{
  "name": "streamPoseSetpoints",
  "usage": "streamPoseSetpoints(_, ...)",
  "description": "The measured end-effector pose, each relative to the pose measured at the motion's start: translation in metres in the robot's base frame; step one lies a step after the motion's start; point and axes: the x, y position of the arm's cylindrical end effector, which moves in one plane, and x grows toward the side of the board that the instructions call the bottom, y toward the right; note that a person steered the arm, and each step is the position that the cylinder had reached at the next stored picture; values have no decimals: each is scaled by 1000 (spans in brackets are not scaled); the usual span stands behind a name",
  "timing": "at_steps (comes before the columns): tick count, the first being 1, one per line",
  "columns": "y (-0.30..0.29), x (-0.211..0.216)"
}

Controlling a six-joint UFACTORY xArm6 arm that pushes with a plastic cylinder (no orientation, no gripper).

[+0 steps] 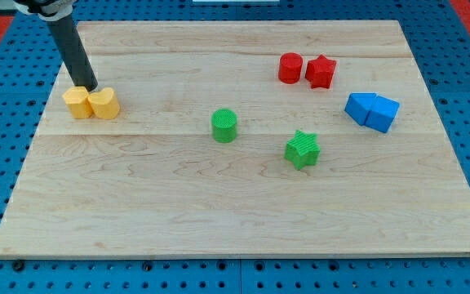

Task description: Move your arm vertically to the top of the yellow heart

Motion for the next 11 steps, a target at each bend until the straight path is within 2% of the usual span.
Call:
streamPoseSetpoints(4,5,-4)
streamPoseSetpoints(5,27,-42)
streamPoseSetpoints(6,41,-58)
streamPoseSetpoints(8,34,-69)
streamPoseSetpoints(10,32,-143)
streamPoseSetpoints(11,26,-155)
